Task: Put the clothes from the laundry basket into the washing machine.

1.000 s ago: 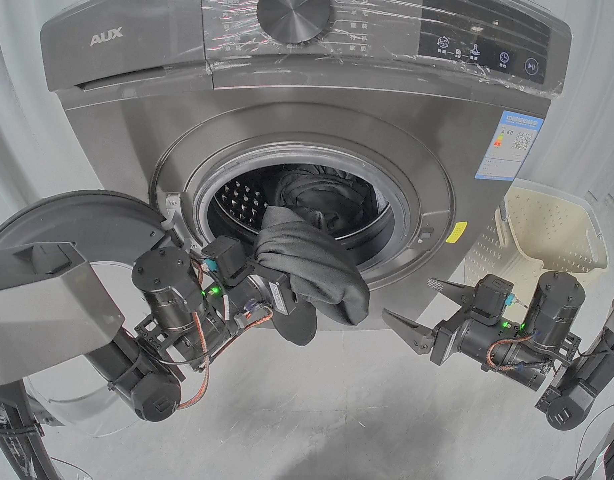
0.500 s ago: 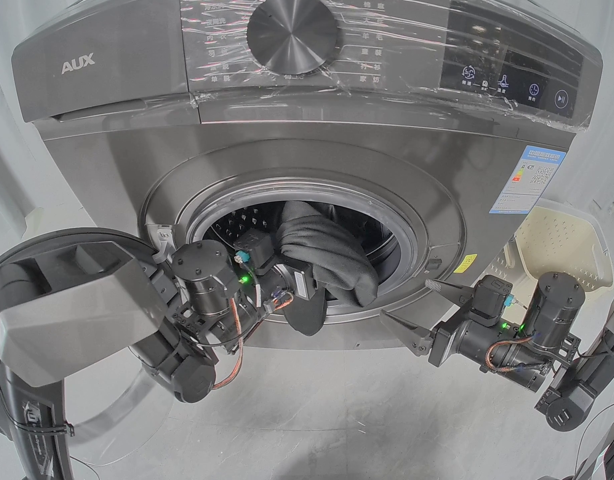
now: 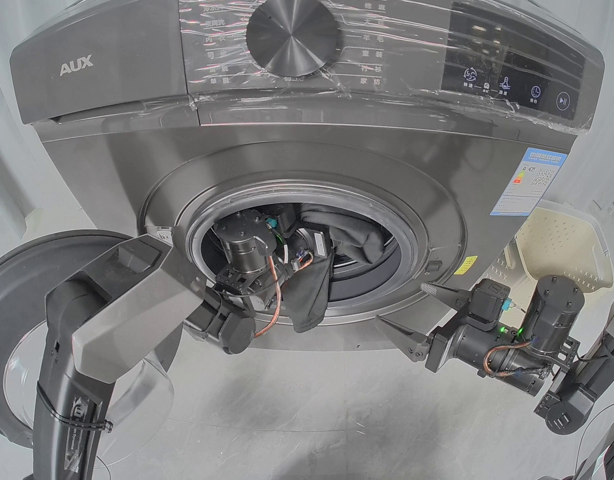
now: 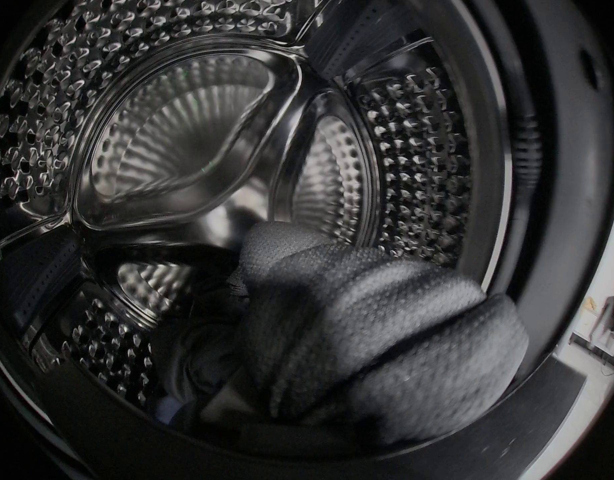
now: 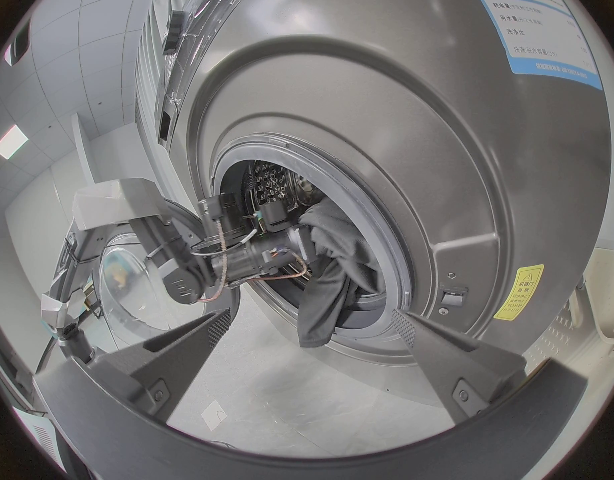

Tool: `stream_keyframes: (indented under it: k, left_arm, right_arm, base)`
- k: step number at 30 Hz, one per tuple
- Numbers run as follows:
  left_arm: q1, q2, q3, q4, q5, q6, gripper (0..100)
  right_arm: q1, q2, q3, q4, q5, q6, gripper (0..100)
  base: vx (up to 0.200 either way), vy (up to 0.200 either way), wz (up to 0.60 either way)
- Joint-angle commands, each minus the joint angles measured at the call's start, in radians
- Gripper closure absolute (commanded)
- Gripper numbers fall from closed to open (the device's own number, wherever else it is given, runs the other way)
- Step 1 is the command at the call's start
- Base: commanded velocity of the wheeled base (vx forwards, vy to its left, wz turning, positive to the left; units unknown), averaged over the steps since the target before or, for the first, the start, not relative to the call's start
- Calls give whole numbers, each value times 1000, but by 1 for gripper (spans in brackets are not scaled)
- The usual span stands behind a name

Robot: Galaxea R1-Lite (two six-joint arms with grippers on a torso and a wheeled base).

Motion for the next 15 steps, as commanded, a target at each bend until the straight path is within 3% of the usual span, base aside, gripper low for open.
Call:
stream_keyframes:
  k: [1,7,8,10,15]
  left_arm:
    - [20,172,-305,119,66,-28,100]
    - [19,184,-411,171,110,-67,100]
    - [19,184,-411,171,110,-67,0]
    - [11,164,-371,200,130,-117,0]
    - [-8,6,-124,350,144,-163,0]
  right_arm:
    - [6,3,5,0,0,0,0]
    - [6,4,5,0,0,0,0]
    - [6,4,5,0,0,0,0]
    - [6,6,5,0,0,2,0]
    - [6,6,5,0,0,2,0]
  base:
    - [0,0,0]
    - [0,0,0]
    - [0,0,0]
    - [0,0,0]
    - [0,0,0]
